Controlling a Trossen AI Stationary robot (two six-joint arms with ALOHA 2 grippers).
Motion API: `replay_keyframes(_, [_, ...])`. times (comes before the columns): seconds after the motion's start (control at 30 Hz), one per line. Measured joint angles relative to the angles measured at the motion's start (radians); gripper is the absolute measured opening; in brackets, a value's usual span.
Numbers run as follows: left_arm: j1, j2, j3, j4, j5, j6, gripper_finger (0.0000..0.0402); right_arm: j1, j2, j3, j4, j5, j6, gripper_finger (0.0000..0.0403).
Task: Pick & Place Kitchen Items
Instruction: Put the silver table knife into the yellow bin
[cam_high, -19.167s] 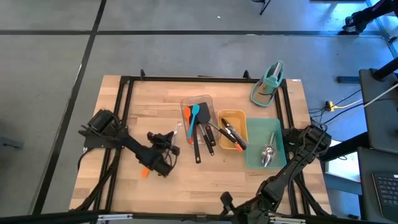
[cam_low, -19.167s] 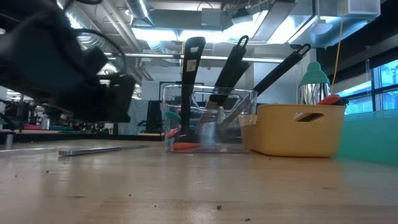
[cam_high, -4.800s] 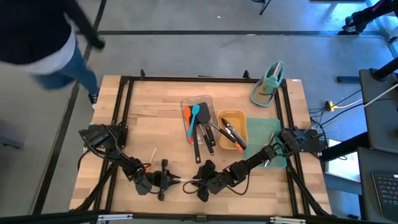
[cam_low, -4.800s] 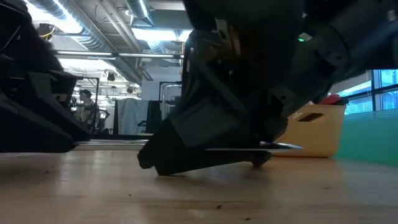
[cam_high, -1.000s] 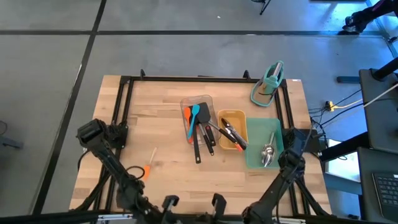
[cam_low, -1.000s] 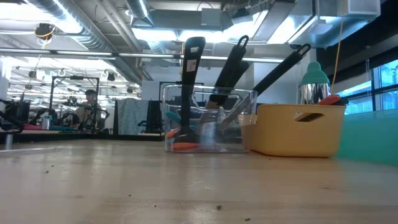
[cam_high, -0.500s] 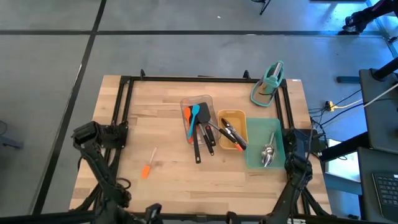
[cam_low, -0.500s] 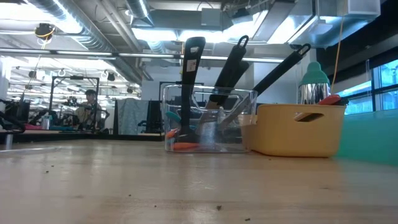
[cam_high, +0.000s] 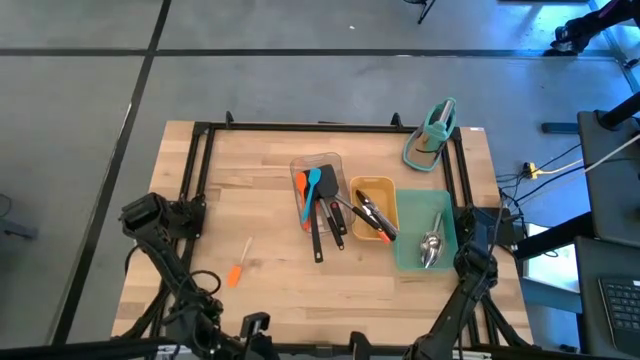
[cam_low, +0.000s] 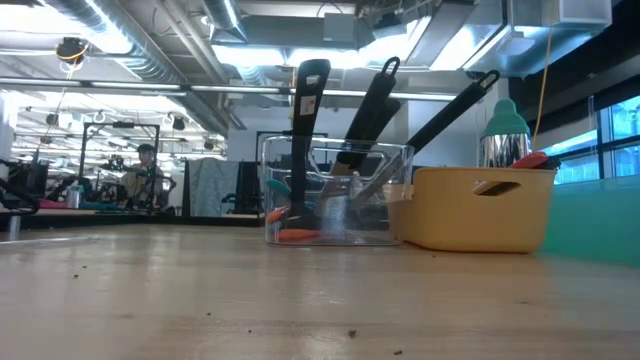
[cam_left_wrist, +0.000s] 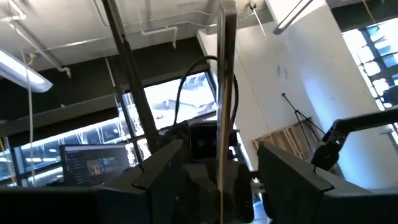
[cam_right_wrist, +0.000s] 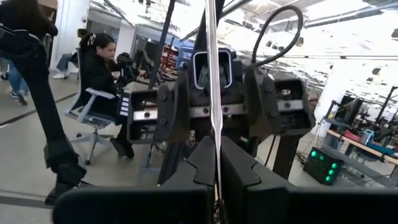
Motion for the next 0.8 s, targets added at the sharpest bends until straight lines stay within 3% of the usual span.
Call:
replay_keyframes(0.47, [0.002,0.0,0.027,-0.014,0.009,0.013,0.0186,-0.013,0.0,0.0,-0.03,0.046,0.012,0.0003])
replay_keyframes(0.8, [0.003,0.0,0.027,-0.026,0.011,-0.013,0.0103,-0.013,0.0,0.0,-0.04,0.052,0.012,0.0003])
